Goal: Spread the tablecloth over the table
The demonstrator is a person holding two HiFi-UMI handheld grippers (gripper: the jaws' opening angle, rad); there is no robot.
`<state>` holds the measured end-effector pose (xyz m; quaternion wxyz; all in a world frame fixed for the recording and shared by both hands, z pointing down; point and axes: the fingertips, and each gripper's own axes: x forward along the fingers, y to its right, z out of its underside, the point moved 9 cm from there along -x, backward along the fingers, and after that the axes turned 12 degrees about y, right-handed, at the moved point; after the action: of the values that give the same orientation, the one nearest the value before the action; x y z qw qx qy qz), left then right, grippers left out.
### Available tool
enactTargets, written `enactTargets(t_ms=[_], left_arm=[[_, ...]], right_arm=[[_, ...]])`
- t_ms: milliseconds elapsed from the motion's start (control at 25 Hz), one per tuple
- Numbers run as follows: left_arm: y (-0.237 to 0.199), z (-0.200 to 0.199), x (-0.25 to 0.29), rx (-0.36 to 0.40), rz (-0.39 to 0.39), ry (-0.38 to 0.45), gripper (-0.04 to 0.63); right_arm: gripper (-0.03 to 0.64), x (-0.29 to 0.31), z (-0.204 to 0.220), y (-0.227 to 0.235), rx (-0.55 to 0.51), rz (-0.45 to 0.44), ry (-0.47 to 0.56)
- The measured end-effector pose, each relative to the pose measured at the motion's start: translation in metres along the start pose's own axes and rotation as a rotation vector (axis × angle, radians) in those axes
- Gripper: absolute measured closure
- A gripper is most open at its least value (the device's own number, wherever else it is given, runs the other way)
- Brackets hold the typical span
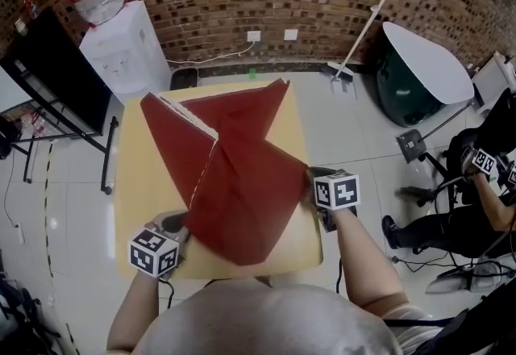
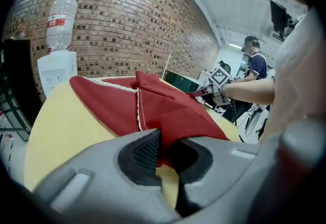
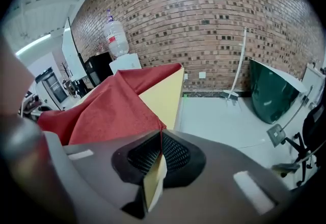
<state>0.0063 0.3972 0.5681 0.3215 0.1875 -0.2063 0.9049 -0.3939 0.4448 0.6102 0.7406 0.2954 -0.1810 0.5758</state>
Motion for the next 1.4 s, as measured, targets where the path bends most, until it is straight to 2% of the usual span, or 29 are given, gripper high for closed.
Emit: enactTargets(t_ms=[320,440,560,760,920,1080,1400], left_arm=[[0.011,-0.011,-0.015,0.027,-0.085,0.043,0.584],[0.015,-0.024,-0.026,0.052,-0.143,0.072,0.584],[0.016,-0.050,-0.043,0.077,-0.203,0.118,0.584],[0.009,-0.101,-0.080,0.169,-0.293,0.185,0.584],[-0.012,-0.144,-0.092,0.176,-0.303,0.215,0.584],[-0.044,-0.190,-0.095,0.201,-0.307,0.240,0.584],[-0.128,-0.292,-0.092,0.181,-0.291,0.284,0.584]], right_arm=[[0.609,-0.033,-0.021,-0.005,0.138,-0.082,0.081],[0.609,-0.053,-0.036,-0.014,0.139,-0.111,0.121],[0.609,-0.078,-0.061,-0.023,0.157,-0.155,0.181],[0.609,-0.112,-0.117,-0.051,0.181,-0.281,0.299],[0.609,-0.123,-0.161,-0.072,0.132,-0.323,0.360],[0.609,-0.122,-0.208,-0.091,0.136,-0.363,0.419],[0.609,-0.091,-0.319,-0.107,0.130,-0.327,0.482]])
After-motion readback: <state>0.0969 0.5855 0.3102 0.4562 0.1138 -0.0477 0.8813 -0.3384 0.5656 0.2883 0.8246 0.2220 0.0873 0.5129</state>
